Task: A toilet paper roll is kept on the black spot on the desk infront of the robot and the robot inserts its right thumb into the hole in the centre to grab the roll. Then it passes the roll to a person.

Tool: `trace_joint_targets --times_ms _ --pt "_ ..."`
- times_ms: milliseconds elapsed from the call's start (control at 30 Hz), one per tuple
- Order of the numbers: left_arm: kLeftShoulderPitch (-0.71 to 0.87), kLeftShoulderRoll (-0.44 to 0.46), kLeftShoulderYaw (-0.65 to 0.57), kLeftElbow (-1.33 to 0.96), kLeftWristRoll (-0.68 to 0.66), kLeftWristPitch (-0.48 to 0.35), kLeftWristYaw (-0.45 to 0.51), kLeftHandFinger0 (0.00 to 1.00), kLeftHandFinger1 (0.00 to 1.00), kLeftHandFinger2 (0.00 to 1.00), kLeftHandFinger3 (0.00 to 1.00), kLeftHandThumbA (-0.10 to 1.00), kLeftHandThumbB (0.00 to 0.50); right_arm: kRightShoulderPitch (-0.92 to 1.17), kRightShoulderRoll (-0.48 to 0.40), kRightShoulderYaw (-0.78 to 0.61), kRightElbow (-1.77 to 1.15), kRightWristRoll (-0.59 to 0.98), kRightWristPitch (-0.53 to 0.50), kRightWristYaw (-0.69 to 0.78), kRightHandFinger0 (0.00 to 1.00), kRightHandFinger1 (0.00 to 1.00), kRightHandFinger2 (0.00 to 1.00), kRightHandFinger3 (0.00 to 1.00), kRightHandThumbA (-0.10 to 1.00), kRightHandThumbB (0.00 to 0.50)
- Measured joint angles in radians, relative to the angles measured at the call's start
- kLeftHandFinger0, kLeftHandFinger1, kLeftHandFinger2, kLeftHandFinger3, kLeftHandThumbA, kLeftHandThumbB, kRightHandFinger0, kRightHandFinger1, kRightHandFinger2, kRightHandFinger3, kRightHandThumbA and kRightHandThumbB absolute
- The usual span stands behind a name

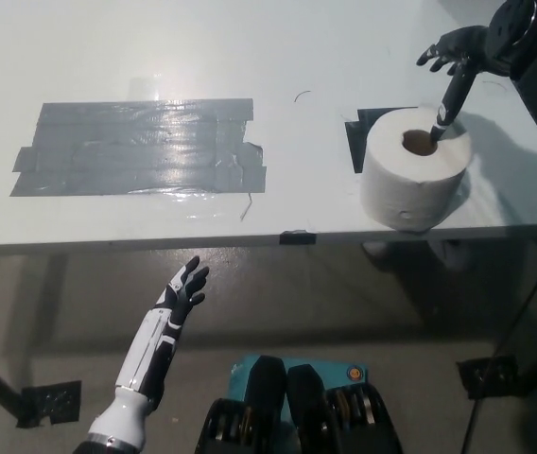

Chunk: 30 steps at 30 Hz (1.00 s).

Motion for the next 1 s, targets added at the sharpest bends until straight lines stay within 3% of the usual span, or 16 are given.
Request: trace_joint_targets --times_ms 367,1000 --pt "-0.009 0.001 0.0 0.0 0.004 0.001 0.0 1.0 1.0 1.0 1.0 1.0 0.244 -0.001 0.005 0.004 0.0 -0.009 -0.002 -0.007 1.0 1.0 1.0 1.0 1.0 0.439" --pt "-0.019 0.001 0.0 0.0 0.007 0.006 0.0 1.0 1.0 1.0 1.0 1.0 0.25 -0.005 0.013 0.005 0.0 -0.025 -0.012 0.008 1.0 1.0 1.0 1.0 1.0 0.4"
